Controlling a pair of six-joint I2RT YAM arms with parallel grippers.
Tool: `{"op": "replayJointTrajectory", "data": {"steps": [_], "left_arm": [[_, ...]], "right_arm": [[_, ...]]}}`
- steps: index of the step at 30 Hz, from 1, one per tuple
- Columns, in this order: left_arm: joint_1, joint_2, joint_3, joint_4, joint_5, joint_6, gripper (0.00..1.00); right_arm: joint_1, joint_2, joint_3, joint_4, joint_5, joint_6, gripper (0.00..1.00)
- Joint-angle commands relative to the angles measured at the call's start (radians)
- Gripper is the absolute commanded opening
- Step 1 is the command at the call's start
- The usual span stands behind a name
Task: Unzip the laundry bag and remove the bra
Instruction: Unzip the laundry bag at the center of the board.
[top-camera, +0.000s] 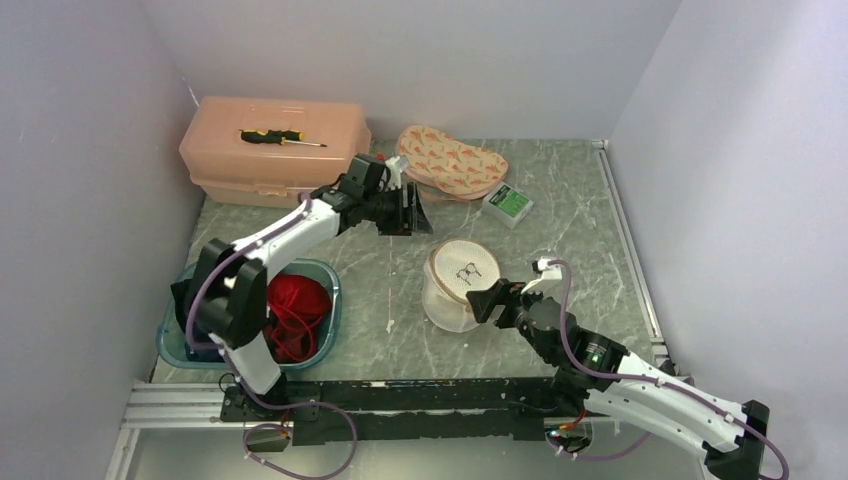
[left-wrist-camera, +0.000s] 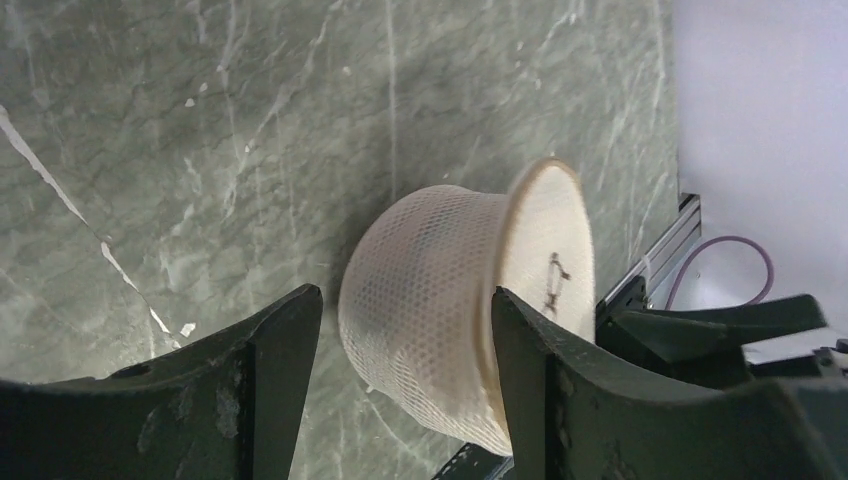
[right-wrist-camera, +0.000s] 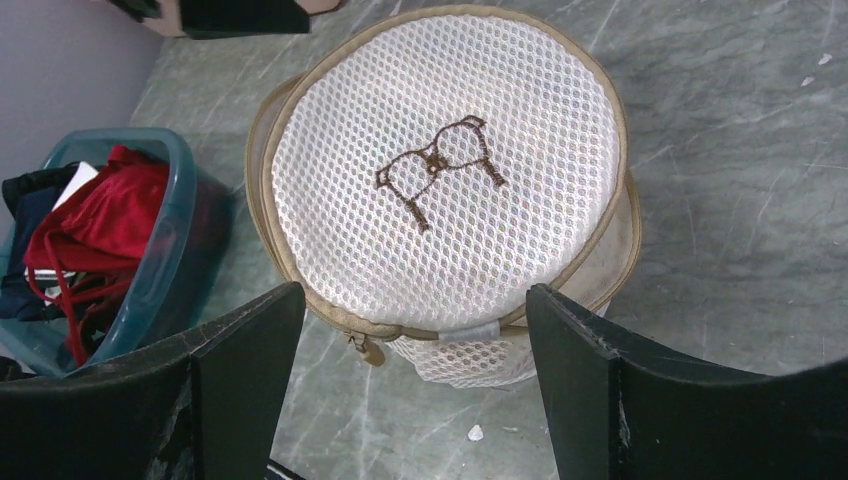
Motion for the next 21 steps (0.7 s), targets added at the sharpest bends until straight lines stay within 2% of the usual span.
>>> {"op": "replayJointTrajectory", "data": {"steps": [1, 5, 9, 15, 18, 21], "left_arm": [[0.013, 0.092, 0.115, -0.034, 0.134, 0.112, 0.69], [0.014, 0.189, 0.228, -0.168, 0.177, 0.191, 0.68], [0.013, 0.201, 0.196, -0.144, 0.207, 0.192, 0.66], [-0.006, 0.204, 0.15, -0.121, 0.27, 0.184, 0.56], [-0.043, 0.192, 0.13, -0.128, 0.244, 0.203, 0.56], [-0.053, 0.209, 0.119, -0.137, 0.232, 0.204, 0.49]], "right_arm": [[0.0, -0.007, 0.026, 0.037, -0.022, -0.013, 0.84], [-0.001, -0.008, 0.043, 0.024, -0.043, -0.033, 0.84], [0.0, -0.026, 0.051, 0.013, -0.05, -0.044, 0.83], [-0.001, -0.029, 0.069, -0.005, -0.042, -0.059, 0.84], [-0.001, -0.036, 0.079, -0.013, -0.037, -0.066, 0.83], [-0.001, -0.039, 0.093, -0.019, -0.033, -0.073, 0.83]]}}
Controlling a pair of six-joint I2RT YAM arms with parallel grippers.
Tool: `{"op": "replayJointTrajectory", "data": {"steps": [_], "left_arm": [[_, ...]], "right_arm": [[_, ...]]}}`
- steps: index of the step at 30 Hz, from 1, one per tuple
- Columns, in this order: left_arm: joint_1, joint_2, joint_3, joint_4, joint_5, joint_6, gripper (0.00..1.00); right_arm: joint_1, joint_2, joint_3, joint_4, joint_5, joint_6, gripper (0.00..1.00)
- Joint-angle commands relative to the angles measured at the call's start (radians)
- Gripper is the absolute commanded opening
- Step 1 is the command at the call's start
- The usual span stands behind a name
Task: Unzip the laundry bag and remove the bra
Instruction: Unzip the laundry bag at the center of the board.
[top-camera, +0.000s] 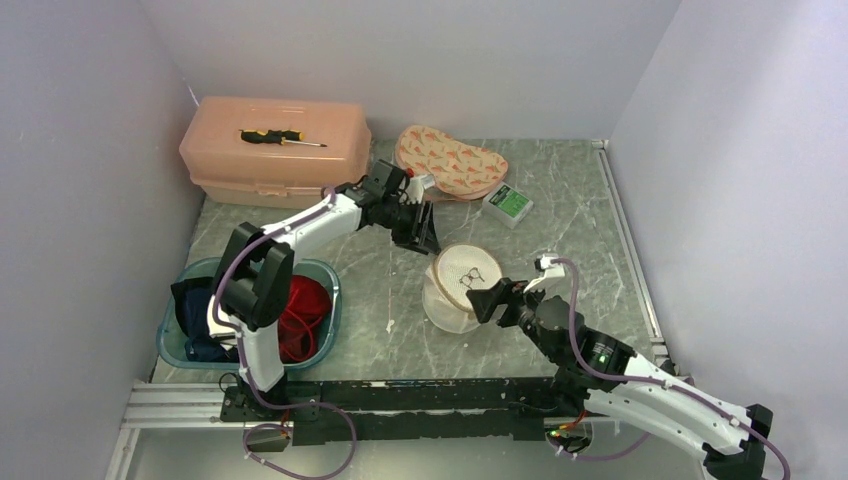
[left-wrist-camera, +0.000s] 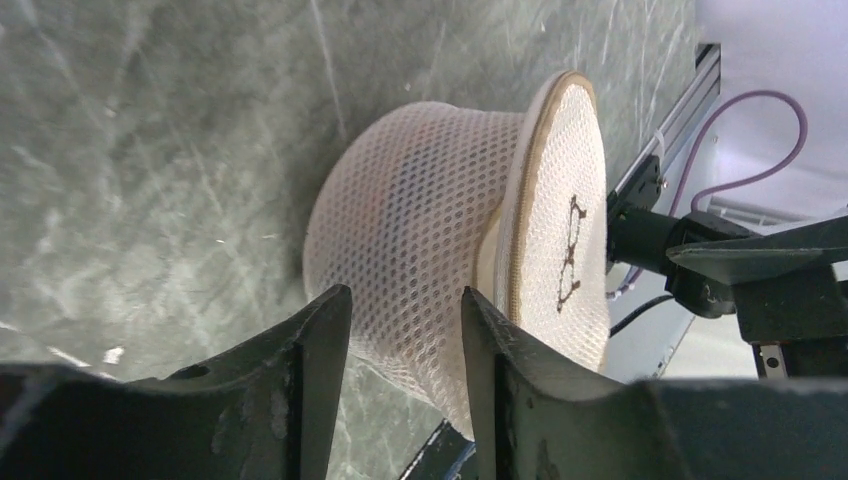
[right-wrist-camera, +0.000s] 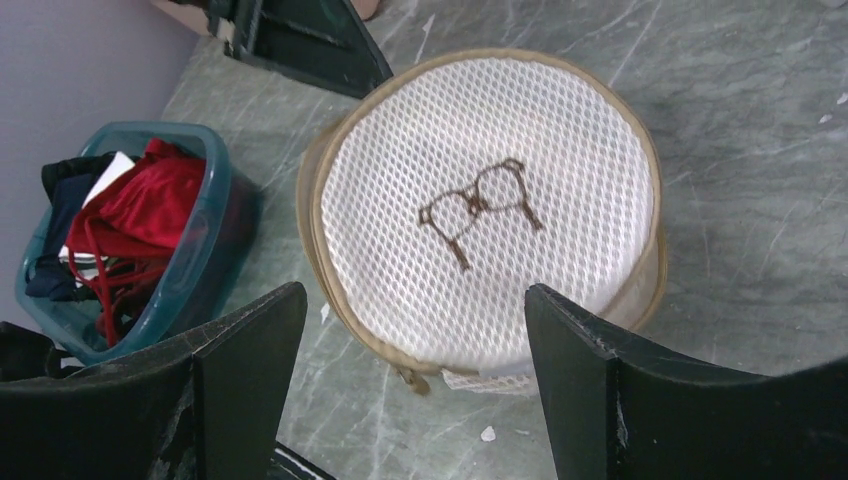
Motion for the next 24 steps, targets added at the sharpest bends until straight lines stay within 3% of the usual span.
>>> {"op": "replayJointTrajectory", "data": {"steps": [1, 4, 8, 13, 18, 24], "left_arm": [[-0.029, 0.009, -0.019, 0.009, 0.035, 0.026, 0.46], [-0.036, -0.005, -0.047, 0.05, 0.062, 0.004, 0.33], [-0.04, -0.045, -0.083, 0.085, 0.076, -0.032, 0.04], [-0.037, -0.203, -0.242, 0.226, -0.029, -0.172, 0.03], [-0.045, -0.476, -0.599, 0.552, -0.305, -0.496, 0.03], [-0.133, -0.614, -0.74, 0.643, -0.561, -0.642, 0.03]], "right_arm": [[0.0, -0.014, 0.064, -0.006, 0.009, -0.029, 0.83], [-0.001, -0.013, 0.079, -0.026, 0.022, -0.027, 0.83], [-0.001, -0.008, 0.08, -0.073, 0.072, 0.021, 0.84], [-0.001, 0.03, 0.085, -0.134, 0.136, 0.133, 0.86], [-0.011, 0.086, 0.108, -0.17, 0.167, 0.233, 0.9], [-0.062, 0.075, 0.058, -0.104, 0.086, 0.336, 0.93]]}}
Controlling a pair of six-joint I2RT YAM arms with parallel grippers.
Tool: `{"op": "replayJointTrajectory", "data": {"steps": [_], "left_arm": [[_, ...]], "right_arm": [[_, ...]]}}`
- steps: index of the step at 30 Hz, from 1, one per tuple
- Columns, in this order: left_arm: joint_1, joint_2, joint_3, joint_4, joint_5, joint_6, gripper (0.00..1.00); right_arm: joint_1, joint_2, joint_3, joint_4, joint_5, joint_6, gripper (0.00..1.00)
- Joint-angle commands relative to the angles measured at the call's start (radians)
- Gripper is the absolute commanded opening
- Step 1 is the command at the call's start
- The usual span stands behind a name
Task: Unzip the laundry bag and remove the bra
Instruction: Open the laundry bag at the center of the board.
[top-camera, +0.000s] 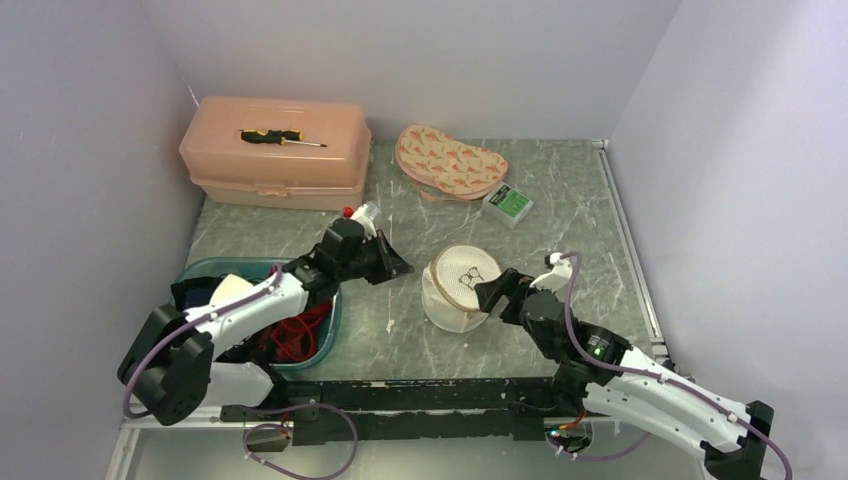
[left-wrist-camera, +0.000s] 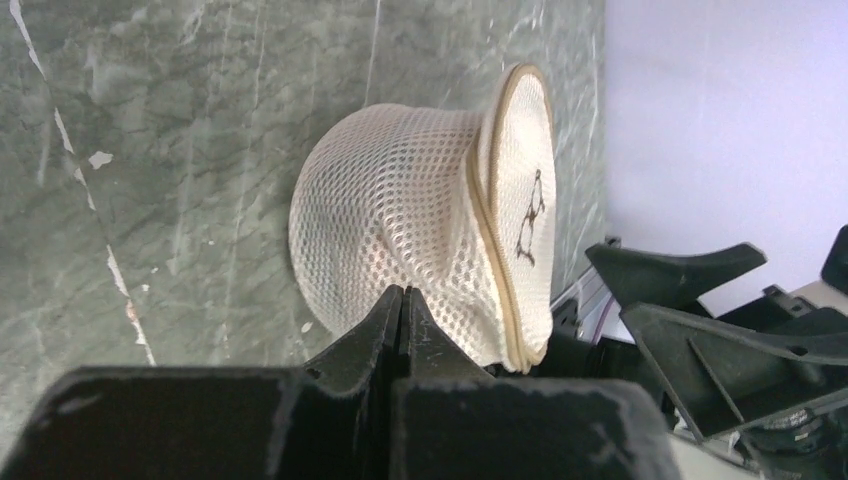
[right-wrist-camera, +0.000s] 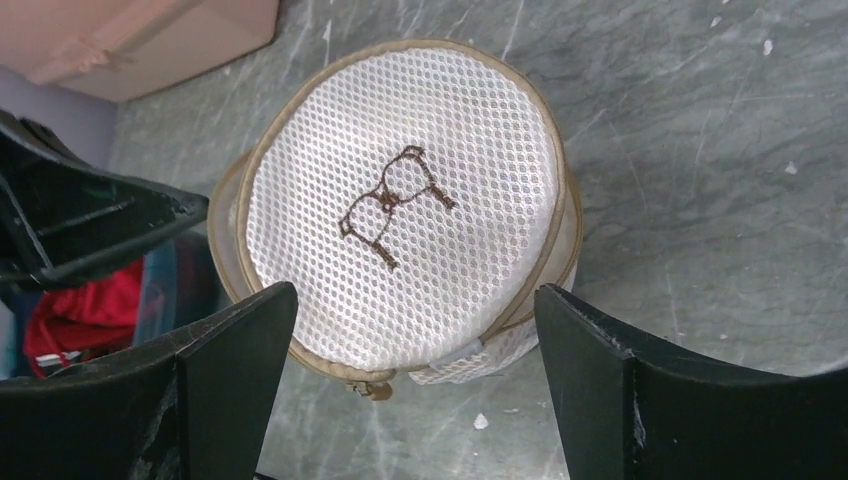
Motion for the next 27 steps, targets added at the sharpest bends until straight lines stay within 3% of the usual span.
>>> {"op": "replayJointTrajectory", "data": {"steps": [1, 5, 6, 7, 8, 10, 13, 18, 22, 27], "left_arm": [[-0.063, -0.038, -0.038, 0.149, -0.219, -0.148, 0.03], [-0.07, -0.04, -0.014, 0.09, -0.247, -0.117, 0.03], [-0.069, -0.037, 0.007, 0.043, -0.252, -0.102, 0.08], [-0.064, -0.031, 0.036, -0.01, -0.294, -0.083, 0.19], [-0.056, -0.023, 0.072, -0.071, -0.319, -0.051, 0.37], [-0.031, 0.011, 0.105, -0.087, -0.307, 0.0, 0.52], [0.012, 0.08, 0.114, -0.042, -0.209, 0.026, 0.54], [0.016, 0.14, 0.017, 0.215, -0.007, 0.009, 0.51], [0.014, 0.095, -0.056, 0.276, 0.003, -0.007, 0.51], [0.012, 0.007, -0.092, 0.218, -0.043, 0.016, 0.53]], "right_arm": [[-0.041, -0.019, -0.011, 0.053, -0.039, 0.119, 0.93], [-0.081, -0.087, -0.062, 0.003, -0.049, 0.222, 0.95], [-0.086, -0.111, -0.081, -0.013, -0.043, 0.249, 0.95], [-0.09, -0.134, -0.106, -0.023, -0.04, 0.271, 0.95], [-0.096, -0.153, -0.139, -0.014, -0.047, 0.283, 0.95], [-0.11, -0.165, -0.192, 0.024, -0.079, 0.297, 0.95], [-0.143, -0.137, -0.247, 0.167, -0.163, 0.261, 0.94], [-0.272, -0.001, -0.265, 0.388, -0.325, 0.132, 0.91], [-0.444, 0.199, -0.24, 0.579, -0.549, 0.025, 0.87], [-0.537, 0.4, -0.205, 0.773, -0.73, -0.075, 0.85]]}}
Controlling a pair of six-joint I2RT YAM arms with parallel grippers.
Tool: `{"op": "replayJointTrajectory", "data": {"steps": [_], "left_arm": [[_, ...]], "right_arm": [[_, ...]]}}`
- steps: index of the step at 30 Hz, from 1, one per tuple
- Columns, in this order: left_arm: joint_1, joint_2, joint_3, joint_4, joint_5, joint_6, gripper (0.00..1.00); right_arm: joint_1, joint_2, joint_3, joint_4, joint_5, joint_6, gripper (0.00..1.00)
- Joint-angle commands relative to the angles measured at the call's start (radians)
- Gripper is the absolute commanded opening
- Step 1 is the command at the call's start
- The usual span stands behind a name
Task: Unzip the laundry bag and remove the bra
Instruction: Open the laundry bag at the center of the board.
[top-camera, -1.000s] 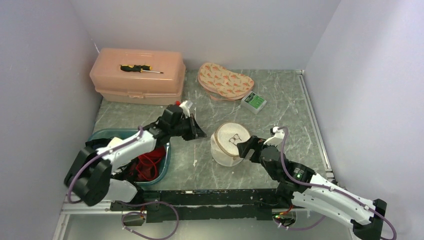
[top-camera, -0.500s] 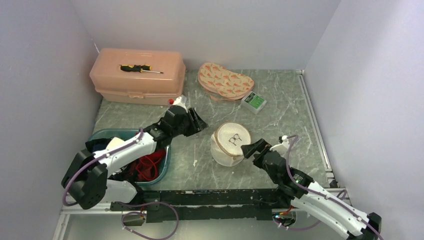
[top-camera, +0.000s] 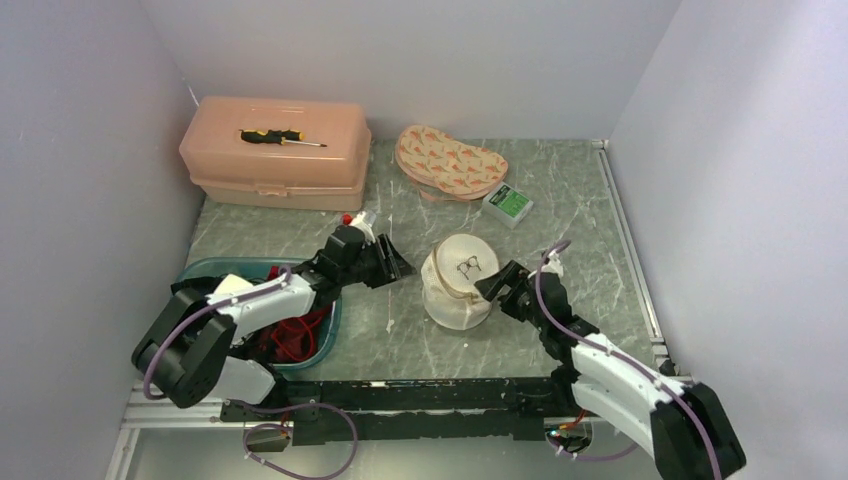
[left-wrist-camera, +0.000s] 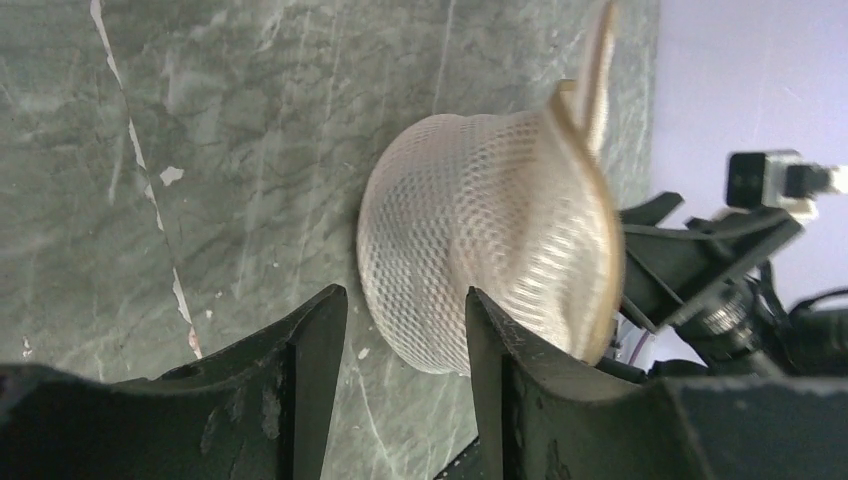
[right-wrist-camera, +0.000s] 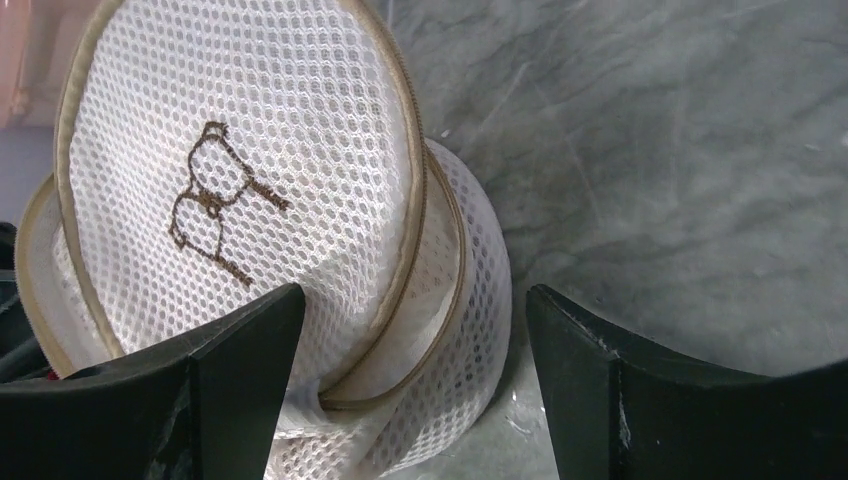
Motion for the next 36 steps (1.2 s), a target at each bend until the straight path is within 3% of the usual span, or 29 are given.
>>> {"op": "replayJointTrajectory", "data": {"steps": [1, 6, 9, 11, 15, 20, 24, 32, 36], "left_arm": [[0.0, -0.108, -0.006, 0.03, -0.011, 0.034, 0.53], [0.02, -0.153, 0.066, -0.099, -0.056, 0.085, 0.62], [0.037, -0.122, 0.198, -0.24, -0.073, 0.188, 0.77], [0.059, -0.05, 0.308, -0.332, -0.035, 0.259, 0.8], [0.101, 0.116, 0.478, -0.441, 0.096, 0.327, 0.78], [0.127, 0.241, 0.537, -0.4, 0.286, 0.338, 0.76], [0.132, 0.331, 0.637, -0.546, 0.339, 0.39, 0.74], [0.136, 0.357, 0.526, -0.422, 0.465, 0.333, 0.69], [0.136, 0.363, 0.514, -0.425, 0.477, 0.342, 0.6]], "right_arm": [[-0.041, 0.13, 0.075, 0.268, -0.211, -0.143, 0.84], [-0.041, 0.118, 0.122, 0.22, -0.193, -0.213, 0.84], [-0.04, 0.064, 0.12, 0.161, -0.203, -0.252, 0.83], [-0.041, 0.041, 0.11, 0.145, -0.227, -0.277, 0.81], [-0.041, 0.013, 0.091, 0.128, -0.258, -0.302, 0.76], [-0.04, -0.067, 0.09, 0.049, -0.245, -0.316, 0.8], [-0.041, -0.133, 0.099, -0.028, -0.242, -0.328, 0.81], [-0.041, -0.232, 0.027, -0.072, -0.232, -0.292, 0.69], [-0.04, -0.25, 0.025, -0.088, -0.232, -0.294, 0.67]]}}
